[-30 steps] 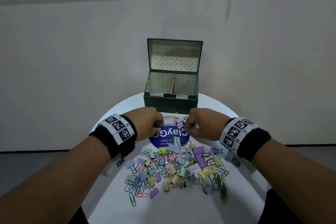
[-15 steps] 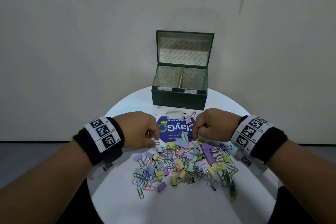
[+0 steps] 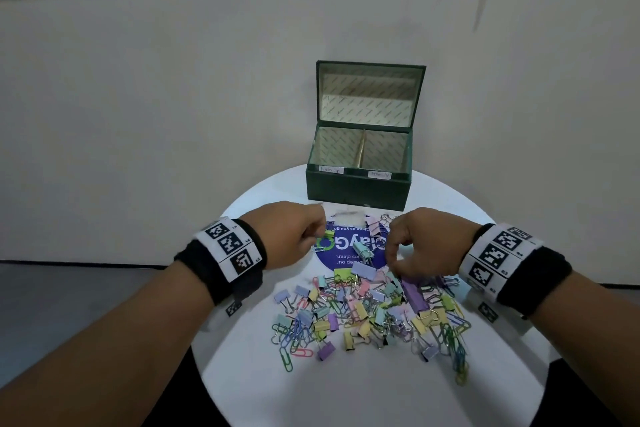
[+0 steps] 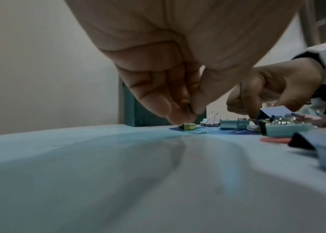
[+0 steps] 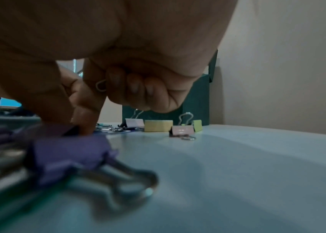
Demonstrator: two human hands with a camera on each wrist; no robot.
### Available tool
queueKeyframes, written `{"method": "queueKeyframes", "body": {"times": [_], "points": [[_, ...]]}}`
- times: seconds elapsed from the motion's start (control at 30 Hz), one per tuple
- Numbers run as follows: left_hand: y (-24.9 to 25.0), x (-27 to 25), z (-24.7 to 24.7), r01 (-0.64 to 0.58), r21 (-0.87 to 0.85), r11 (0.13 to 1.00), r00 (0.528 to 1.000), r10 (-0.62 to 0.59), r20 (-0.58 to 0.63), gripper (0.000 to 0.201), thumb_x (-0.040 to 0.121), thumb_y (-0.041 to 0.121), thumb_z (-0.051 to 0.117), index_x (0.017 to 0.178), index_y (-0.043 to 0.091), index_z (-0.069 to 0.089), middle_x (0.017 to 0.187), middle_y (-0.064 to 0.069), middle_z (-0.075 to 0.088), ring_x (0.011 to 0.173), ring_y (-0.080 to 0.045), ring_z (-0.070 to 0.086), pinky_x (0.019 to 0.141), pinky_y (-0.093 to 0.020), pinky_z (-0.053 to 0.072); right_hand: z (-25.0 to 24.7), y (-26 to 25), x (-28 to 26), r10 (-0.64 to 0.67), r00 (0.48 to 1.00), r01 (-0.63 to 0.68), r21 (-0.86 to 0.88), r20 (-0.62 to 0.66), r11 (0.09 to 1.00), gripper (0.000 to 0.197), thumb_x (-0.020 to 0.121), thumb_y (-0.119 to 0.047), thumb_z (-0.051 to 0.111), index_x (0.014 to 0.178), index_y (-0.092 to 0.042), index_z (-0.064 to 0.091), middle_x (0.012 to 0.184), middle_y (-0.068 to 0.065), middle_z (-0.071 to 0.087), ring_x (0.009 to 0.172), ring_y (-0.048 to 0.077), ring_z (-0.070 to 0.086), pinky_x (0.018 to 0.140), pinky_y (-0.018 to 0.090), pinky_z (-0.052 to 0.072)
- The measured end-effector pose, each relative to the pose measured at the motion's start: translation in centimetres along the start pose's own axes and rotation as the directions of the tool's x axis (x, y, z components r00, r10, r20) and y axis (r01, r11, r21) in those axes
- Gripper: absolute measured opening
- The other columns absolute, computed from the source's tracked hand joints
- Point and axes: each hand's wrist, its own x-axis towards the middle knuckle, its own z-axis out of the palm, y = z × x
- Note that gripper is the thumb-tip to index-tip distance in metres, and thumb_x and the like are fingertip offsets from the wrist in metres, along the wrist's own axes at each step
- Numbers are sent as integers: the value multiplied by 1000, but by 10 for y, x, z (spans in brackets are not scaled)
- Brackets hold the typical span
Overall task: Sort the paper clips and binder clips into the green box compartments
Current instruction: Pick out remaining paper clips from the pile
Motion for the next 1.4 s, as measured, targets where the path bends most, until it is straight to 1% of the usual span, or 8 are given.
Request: {"method": "queueKeyframes", "body": {"times": [0.13,0.27,0.53,0.67,0.83,1.1,1.27,1.4], "points": [[-5,0,1,44,7,999,999,-44,10,28,98,15,43,114,31,60,99,8,57,87,-14,53,77,-27,41,0,-1,4,13,1000,-16,-74,-29,997,13,84,-43,70,89,-33,76,100,-19,66,94,6,60,90,35,54],[-2,3,0,85,-37,996,995,-83,52,24,96,13,41,108,26,57,101,6,56,86,-14,52,76,-28,41,0,-3,3,28,999,-29,-71,-20,997,20,84,-48,69,97,-33,74,107,-17,65,98,8,59,92,33,52],[-1,0,2,89,120,989,988,-103,116,21,89,52,59,106,39,61,104,13,52,96,-13,55,86,-31,47,0,-5,2,-15,1000,15,-66,-7,998,5,86,-31,63,81,-29,64,91,-11,65,84,12,61,82,35,56],[1,5,5,19,169,985,997,-31,64,16,96,39,52,102,34,66,107,10,56,99,-15,58,85,-30,48,-26,-2,11,-30,985,29,-7,-170,1000,9,91,-24,60,82,-26,59,83,-11,62,75,9,57,72,27,51],[1,10,6,-5,165,986,1000,4,4,18,97,40,46,103,32,61,105,9,56,94,-15,57,81,-29,47,-70,7,40,149,891,-102,131,-429,986,12,96,-21,55,84,-21,59,80,-3,60,70,13,56,65,27,46],[-3,23,6,79,-10,997,997,-79,-2,9,102,29,39,95,30,46,95,5,60,82,-17,57,78,-38,52,-83,4,57,258,904,-218,151,-341,964,32,96,-18,59,128,-19,64,118,-2,66,103,15,61,88,23,45],[11,44,-28,102,-101,990,995,-104,-9,15,104,29,37,95,25,48,92,2,59,76,-13,53,70,-30,44,-68,11,28,206,867,-125,202,-454,971,22,94,-16,60,109,-27,71,102,-15,64,78,-3,54,75,15,45],[33,84,-63,123,-64,990,991,-126,-47,20,104,28,42,103,16,58,101,-6,64,86,-19,59,79,-32,46,-39,12,-7,126,976,-110,97,-177,989,17,91,-14,59,90,-27,69,87,-16,65,67,-6,54,69,15,43]]}}
